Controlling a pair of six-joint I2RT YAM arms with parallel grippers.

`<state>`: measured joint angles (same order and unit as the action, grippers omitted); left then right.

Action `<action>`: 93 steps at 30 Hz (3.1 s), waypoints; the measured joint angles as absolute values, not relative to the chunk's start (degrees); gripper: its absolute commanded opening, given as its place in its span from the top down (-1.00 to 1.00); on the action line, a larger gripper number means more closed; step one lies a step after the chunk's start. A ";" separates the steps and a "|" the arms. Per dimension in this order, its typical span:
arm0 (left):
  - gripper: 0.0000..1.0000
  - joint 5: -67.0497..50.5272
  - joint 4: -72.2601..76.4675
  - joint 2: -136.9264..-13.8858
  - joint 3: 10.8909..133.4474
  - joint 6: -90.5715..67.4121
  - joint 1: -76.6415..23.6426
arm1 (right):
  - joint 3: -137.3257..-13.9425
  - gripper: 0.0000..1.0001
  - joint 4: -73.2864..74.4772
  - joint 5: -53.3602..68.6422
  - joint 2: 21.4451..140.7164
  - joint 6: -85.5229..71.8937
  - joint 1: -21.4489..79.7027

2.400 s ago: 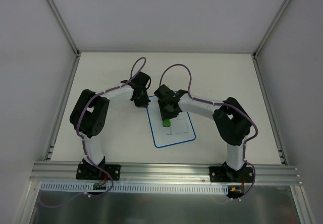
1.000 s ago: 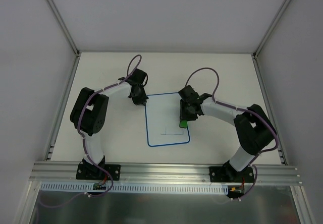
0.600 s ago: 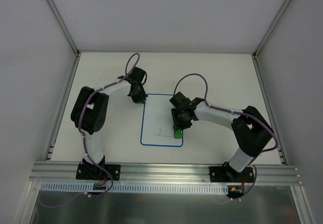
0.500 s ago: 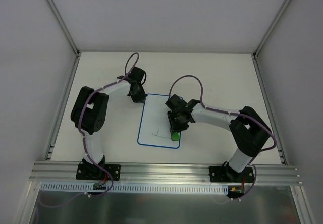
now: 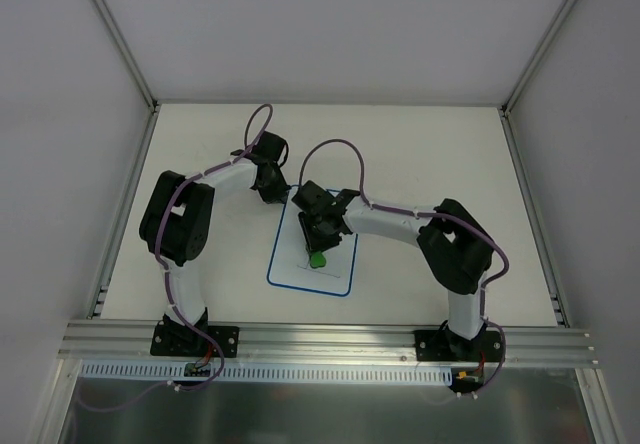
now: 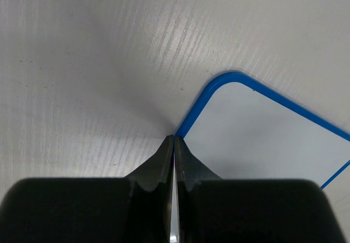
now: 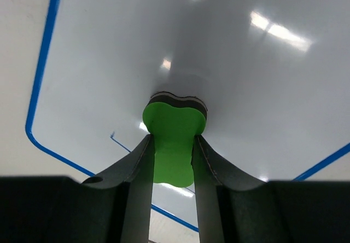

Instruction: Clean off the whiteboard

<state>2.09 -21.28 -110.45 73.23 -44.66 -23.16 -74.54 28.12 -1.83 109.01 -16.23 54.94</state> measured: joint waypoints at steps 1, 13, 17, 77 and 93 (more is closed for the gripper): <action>1.00 2.09 -21.26 -110.48 73.23 -44.75 -23.16 | -75.66 0.99 28.12 -1.93 109.84 -16.25 55.09; 1.00 2.07 -20.91 -110.54 73.25 -45.15 -23.20 | -75.18 0.99 24.56 -2.68 110.30 -19.03 53.65; 1.00 1.63 -20.95 -111.07 74.17 -43.70 -23.22 | -69.73 0.99 24.56 -2.92 106.06 -20.64 45.95; 1.00 -3.79 -25.23 -98.35 57.84 -37.04 -31.18 | -77.54 0.99 24.43 -8.14 112.01 -21.37 49.45; 1.00 -3.97 -23.24 -98.65 57.84 -38.13 -31.48 | -62.89 0.99 26.39 -12.95 100.07 -26.15 38.79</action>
